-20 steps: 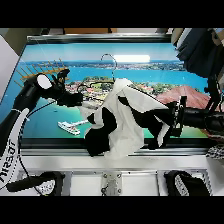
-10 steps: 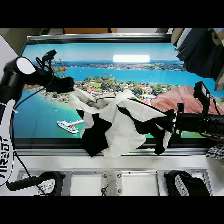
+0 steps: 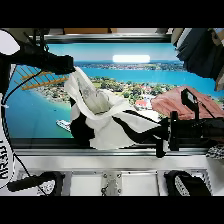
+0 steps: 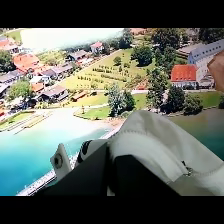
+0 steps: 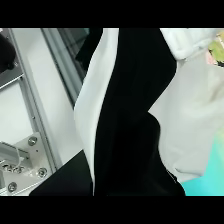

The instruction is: Fold the clothes and pants, and hang the long-sleeved shirts on hangers.

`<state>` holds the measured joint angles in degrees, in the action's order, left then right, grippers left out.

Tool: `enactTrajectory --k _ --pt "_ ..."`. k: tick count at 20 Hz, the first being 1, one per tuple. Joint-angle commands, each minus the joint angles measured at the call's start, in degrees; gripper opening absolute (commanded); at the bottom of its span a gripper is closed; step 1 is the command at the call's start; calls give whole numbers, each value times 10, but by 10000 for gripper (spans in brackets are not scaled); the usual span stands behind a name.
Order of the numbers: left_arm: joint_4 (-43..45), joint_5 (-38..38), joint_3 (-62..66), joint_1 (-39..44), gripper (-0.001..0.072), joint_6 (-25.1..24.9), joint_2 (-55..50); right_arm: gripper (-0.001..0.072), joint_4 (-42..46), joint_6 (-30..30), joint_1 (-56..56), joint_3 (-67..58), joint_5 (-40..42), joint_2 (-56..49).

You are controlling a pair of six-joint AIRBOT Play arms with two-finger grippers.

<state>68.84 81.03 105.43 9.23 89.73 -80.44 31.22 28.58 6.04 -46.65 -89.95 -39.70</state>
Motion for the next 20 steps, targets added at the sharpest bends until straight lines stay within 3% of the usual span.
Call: enactTrajectory --k 1,11,12,13,16,20 --pt "40 6 28 30 16 1 0 10 -44 8 -50 0 -2 0" --pt "45 12 38 35 21 1 2 11 -241 8 -64 0 40 0" --pt "45 5 52 35 225 1 2 11 -247 8 -64 0 42 0" --pt "45 -6 80 34 586 1 1 11 -249 8 -64 0 42 0" --pt "43 -18 144 14 618 11 1 11 -256 27 -64 0 49 0" --pt "-61 -54 111 -49 618 11 42 10 -273 28 -59 -13 115 1"
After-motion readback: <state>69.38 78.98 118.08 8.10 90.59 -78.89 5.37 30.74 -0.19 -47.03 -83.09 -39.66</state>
